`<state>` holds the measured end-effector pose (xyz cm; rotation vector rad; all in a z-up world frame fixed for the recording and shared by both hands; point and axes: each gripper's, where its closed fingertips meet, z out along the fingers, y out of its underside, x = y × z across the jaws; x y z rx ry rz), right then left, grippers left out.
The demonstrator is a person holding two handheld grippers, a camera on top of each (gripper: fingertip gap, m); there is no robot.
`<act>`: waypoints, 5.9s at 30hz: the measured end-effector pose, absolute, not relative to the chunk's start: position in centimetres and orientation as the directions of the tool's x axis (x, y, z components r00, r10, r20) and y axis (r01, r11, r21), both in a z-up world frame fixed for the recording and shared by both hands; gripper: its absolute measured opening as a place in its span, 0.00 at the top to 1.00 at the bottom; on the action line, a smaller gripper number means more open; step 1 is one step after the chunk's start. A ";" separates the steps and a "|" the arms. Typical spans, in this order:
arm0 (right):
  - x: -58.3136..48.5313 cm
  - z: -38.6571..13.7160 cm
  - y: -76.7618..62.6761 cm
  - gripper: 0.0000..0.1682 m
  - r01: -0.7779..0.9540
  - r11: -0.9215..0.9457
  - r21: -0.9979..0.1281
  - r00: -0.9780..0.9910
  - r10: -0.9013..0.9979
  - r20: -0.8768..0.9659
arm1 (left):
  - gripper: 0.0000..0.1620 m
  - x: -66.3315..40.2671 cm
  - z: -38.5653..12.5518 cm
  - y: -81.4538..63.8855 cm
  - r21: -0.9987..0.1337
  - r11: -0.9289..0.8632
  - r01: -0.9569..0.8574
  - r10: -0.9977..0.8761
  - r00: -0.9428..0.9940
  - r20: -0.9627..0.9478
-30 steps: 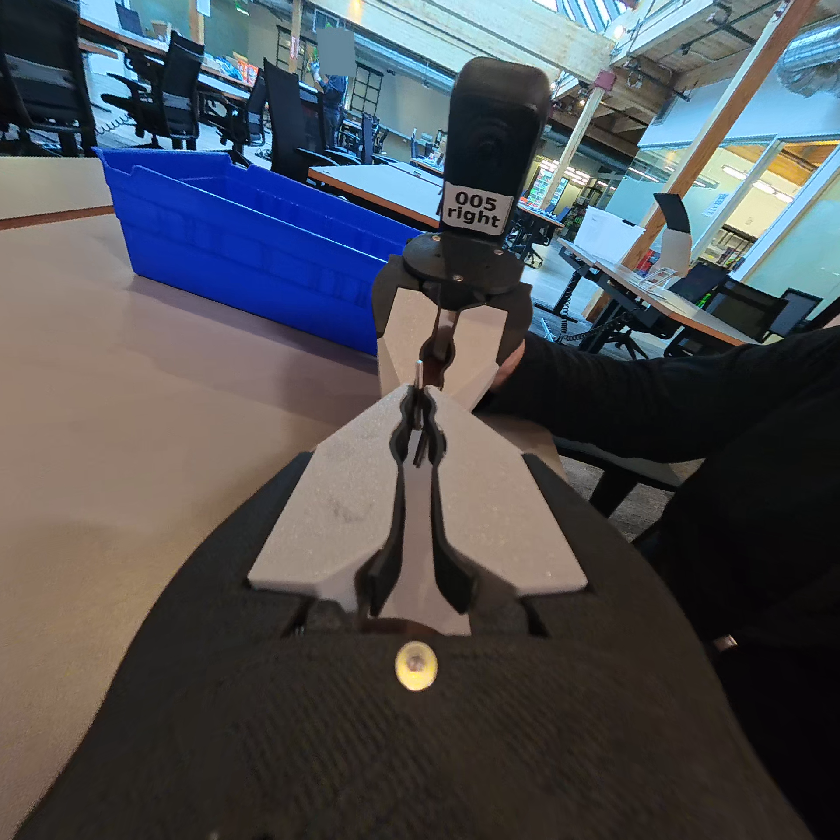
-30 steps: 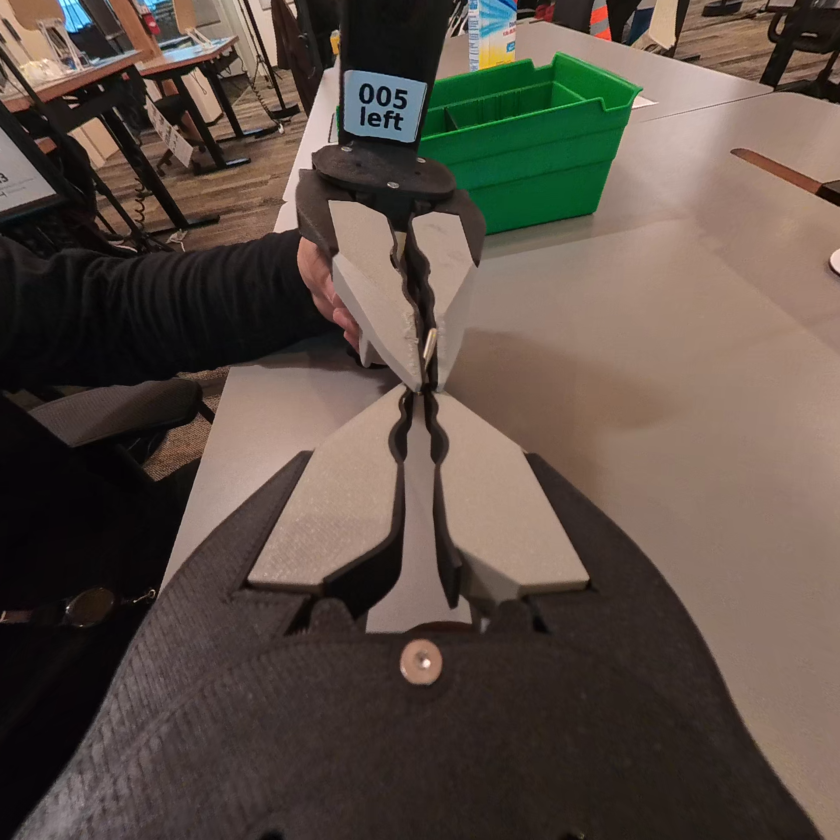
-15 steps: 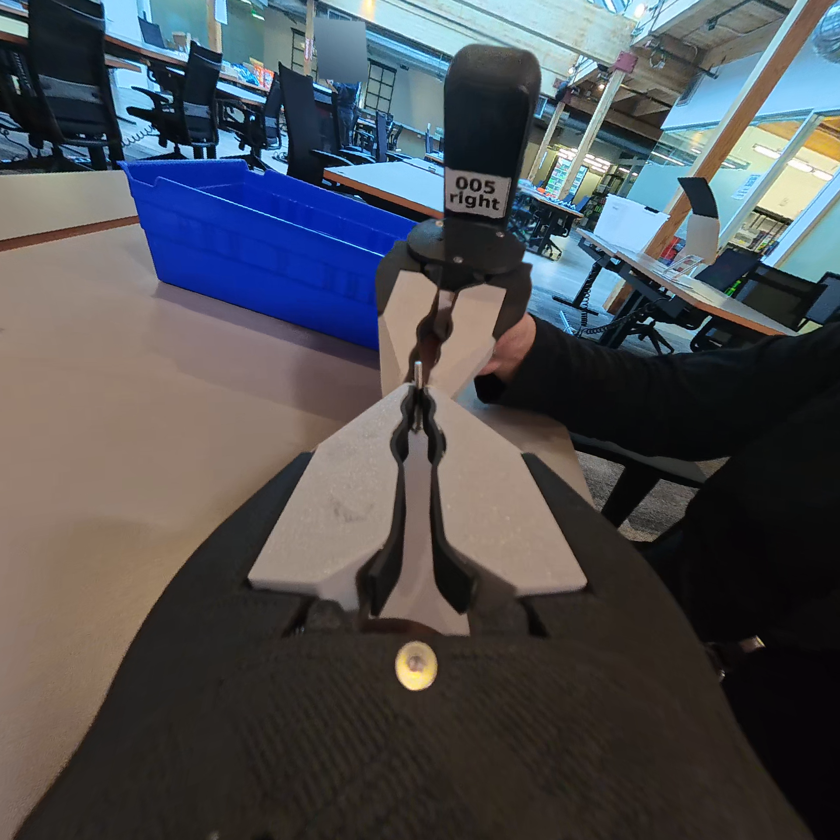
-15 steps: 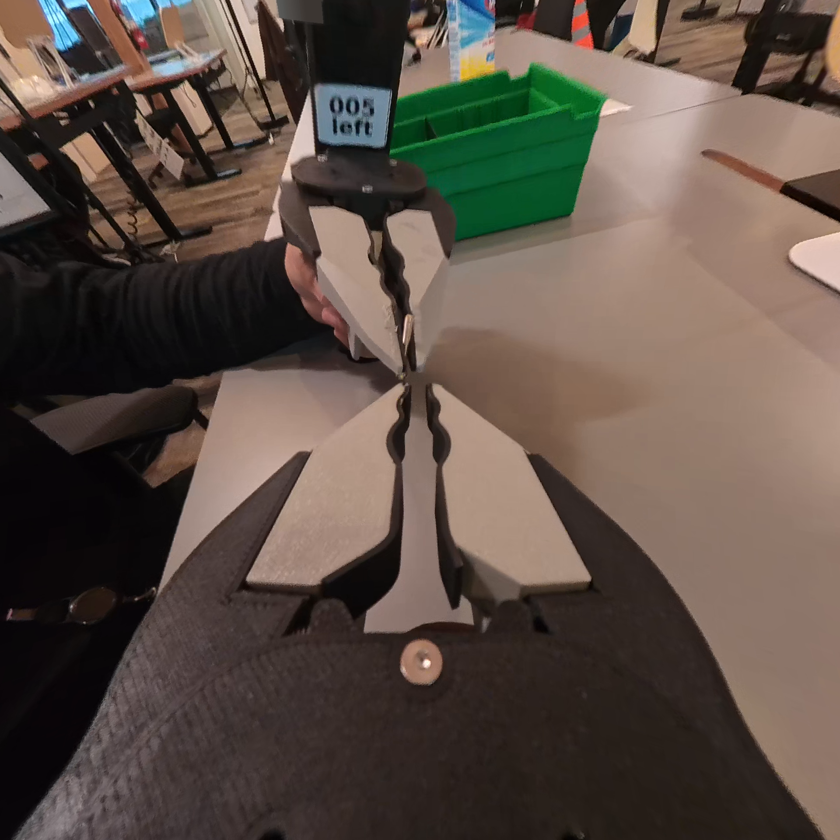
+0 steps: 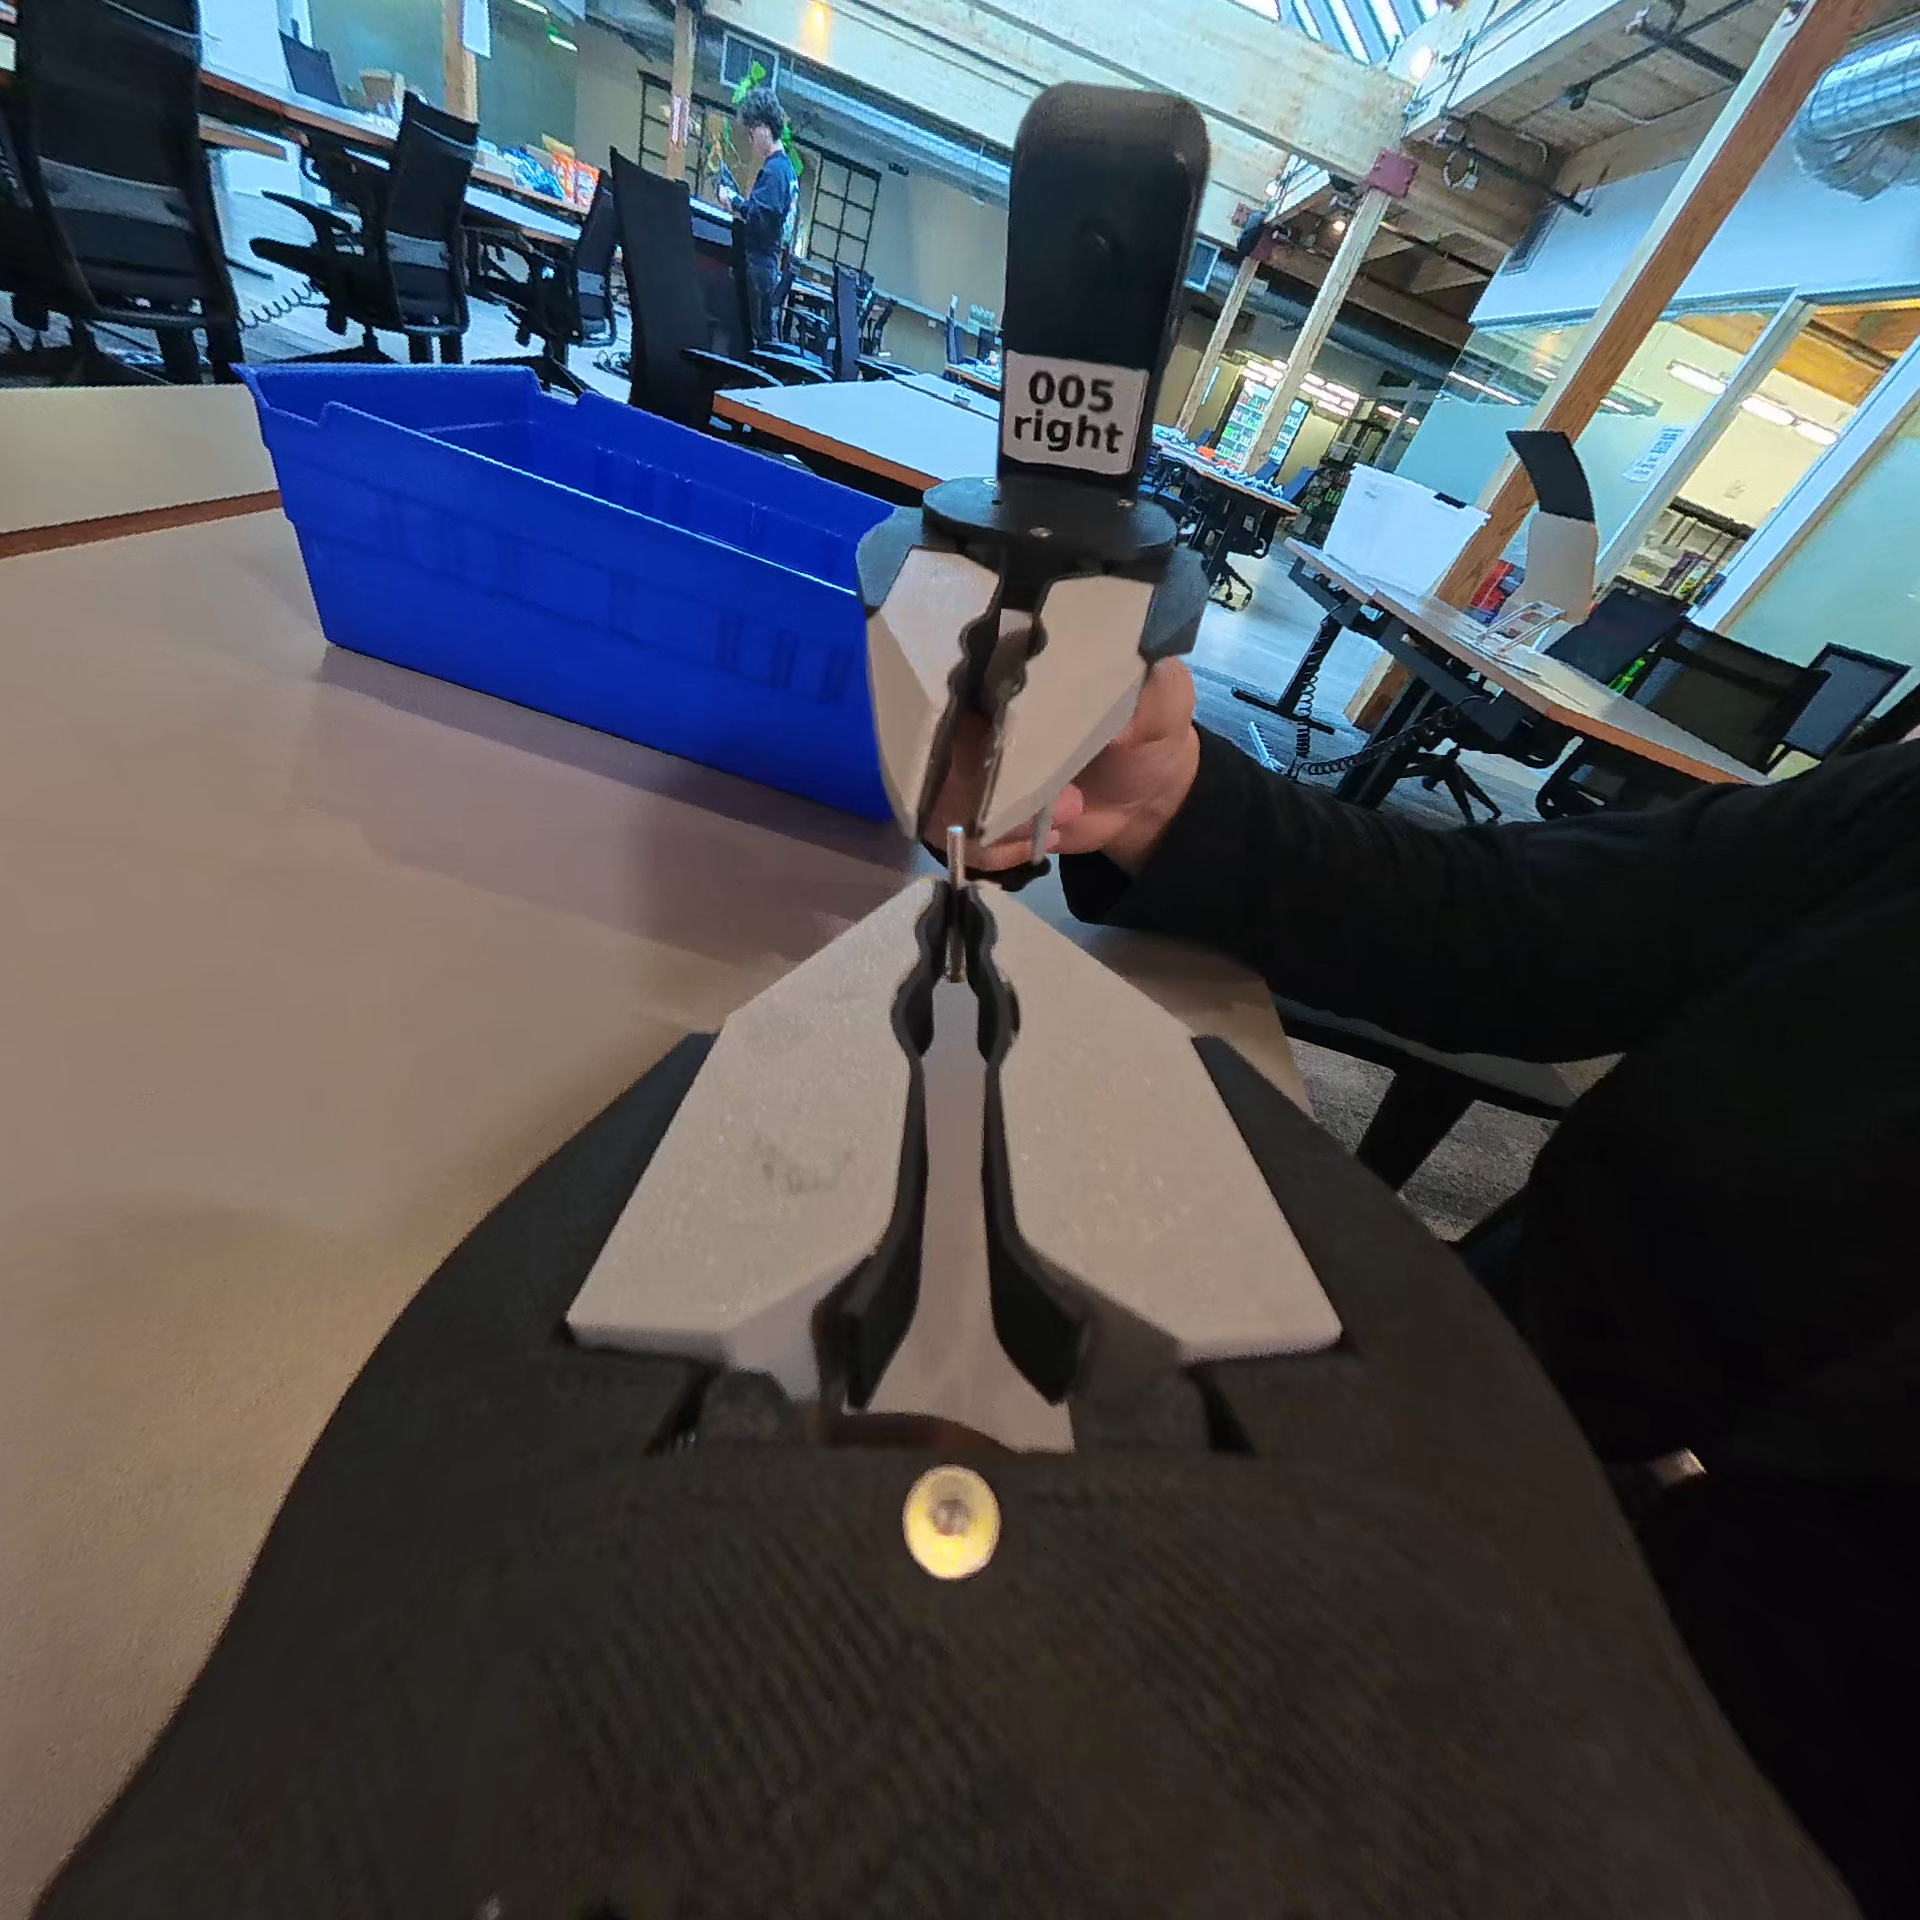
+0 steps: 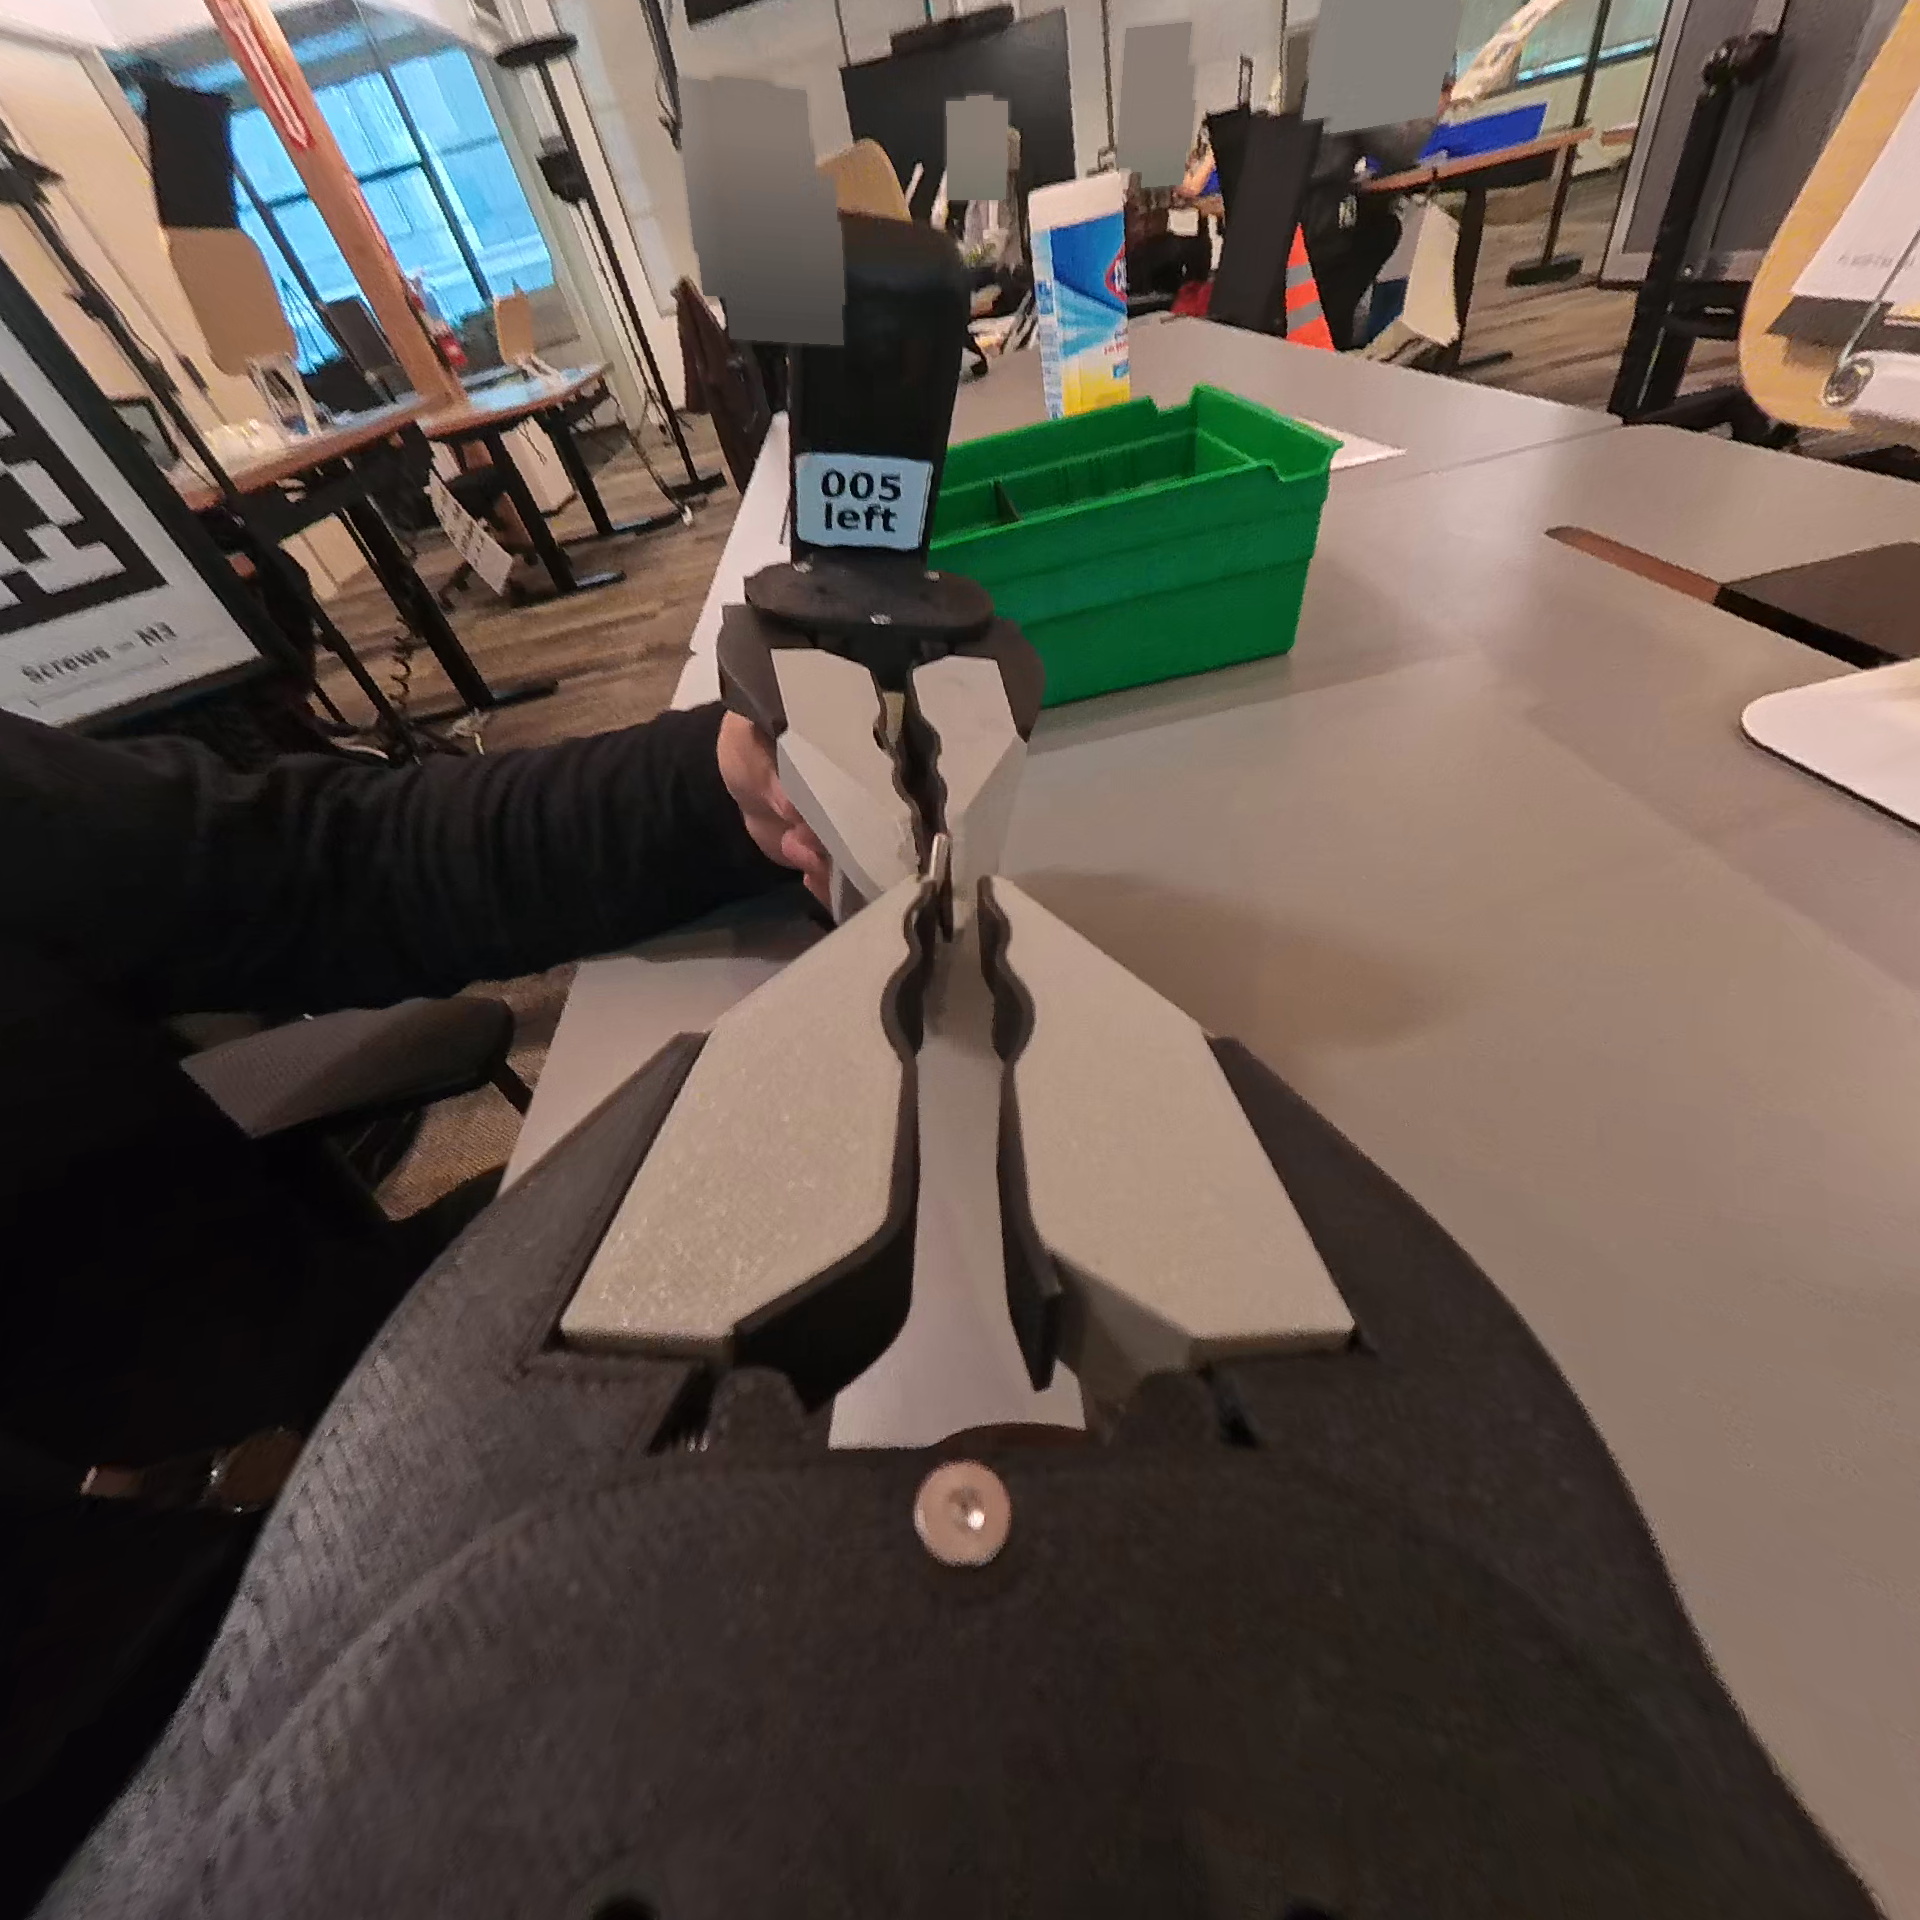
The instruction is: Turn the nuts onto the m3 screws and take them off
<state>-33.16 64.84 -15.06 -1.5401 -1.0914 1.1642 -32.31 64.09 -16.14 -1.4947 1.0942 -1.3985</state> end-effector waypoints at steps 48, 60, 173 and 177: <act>-34.2 -14.9 64.7 1.00 0.048 -0.302 -0.952 0.132 0.947 -0.294 | 1.00 -31.8 -16.6 63.8 -0.938 -0.339 -0.073 -0.940 0.001 0.340; -34.1 -15.0 64.8 1.00 0.049 -0.303 -0.952 0.137 0.946 -0.294 | 1.00 -31.8 -16.7 64.0 -0.947 -0.309 -0.083 -0.951 0.021 0.308; -37.3 -15.8 67.7 0.99 0.456 -0.240 -0.857 0.081 0.970 -0.228 | 1.00 -35.6 -19.1 66.9 -0.980 -0.103 -0.172 -0.994 0.058 0.094; -37.5 -16.0 67.6 0.99 0.481 -0.232 -0.845 0.083 0.972 -0.220 | 1.00 -35.5 -19.1 66.9 -0.979 -0.102 -0.175 -0.994 0.057 0.094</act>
